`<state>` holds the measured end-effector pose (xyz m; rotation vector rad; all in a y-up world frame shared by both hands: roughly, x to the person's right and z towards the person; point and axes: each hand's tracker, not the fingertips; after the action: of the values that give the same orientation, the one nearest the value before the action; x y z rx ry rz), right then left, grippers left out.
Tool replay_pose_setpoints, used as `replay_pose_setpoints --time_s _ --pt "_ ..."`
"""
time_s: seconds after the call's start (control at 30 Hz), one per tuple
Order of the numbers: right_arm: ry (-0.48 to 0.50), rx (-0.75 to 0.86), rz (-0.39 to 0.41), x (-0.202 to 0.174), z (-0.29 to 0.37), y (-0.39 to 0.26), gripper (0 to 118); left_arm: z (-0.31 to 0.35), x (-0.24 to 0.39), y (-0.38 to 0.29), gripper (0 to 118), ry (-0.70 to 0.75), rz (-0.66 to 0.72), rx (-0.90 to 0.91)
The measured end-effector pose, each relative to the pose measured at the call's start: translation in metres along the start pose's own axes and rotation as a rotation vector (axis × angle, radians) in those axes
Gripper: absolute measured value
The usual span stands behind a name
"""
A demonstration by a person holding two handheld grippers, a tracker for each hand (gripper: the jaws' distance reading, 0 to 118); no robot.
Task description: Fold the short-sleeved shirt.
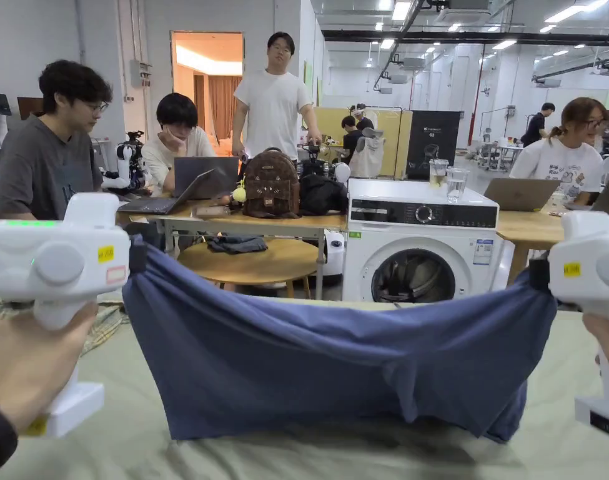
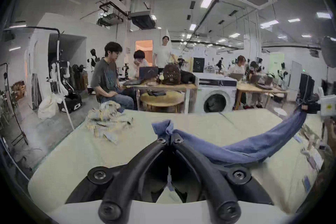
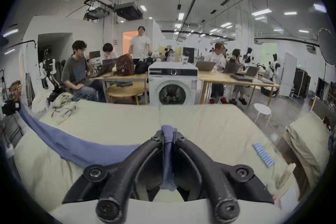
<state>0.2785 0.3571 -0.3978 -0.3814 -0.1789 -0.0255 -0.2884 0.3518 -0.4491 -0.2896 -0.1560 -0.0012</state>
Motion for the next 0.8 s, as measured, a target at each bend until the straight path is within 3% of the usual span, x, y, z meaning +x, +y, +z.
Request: replay_pose_setpoints --time_s 0.07,0.13,0.27,0.3,0.37,0.5,0.8 --pt "0.037 -0.013 -0.016 0.007 0.032 -0.042 5 0.034 0.001 -0.034 0 -0.037 0.0 -0.023" --pt "0.058 -0.019 -0.056 0.015 0.063 -0.081 5 0.066 -0.004 -0.066 0 -0.094 0.092 0.004" --pt "0.083 -0.071 -0.083 0.031 0.125 -0.156 5 0.122 -0.019 -0.134 0 -0.127 0.231 -0.111" --pt "0.063 -0.098 -0.08 0.033 0.138 -0.173 5 0.133 -0.022 -0.152 0 -0.144 0.232 -0.192" --pt "0.027 -0.129 -0.046 0.038 0.164 -0.207 5 0.162 -0.03 -0.19 0 -0.153 0.223 -0.189" --pt "0.054 -0.197 -0.104 0.05 0.208 -0.262 5 0.209 -0.04 -0.256 0 -0.177 0.264 -0.305" --pt "0.039 -0.316 -0.191 0.067 0.236 -0.339 5 0.242 -0.05 -0.296 0 -0.164 0.251 -0.417"
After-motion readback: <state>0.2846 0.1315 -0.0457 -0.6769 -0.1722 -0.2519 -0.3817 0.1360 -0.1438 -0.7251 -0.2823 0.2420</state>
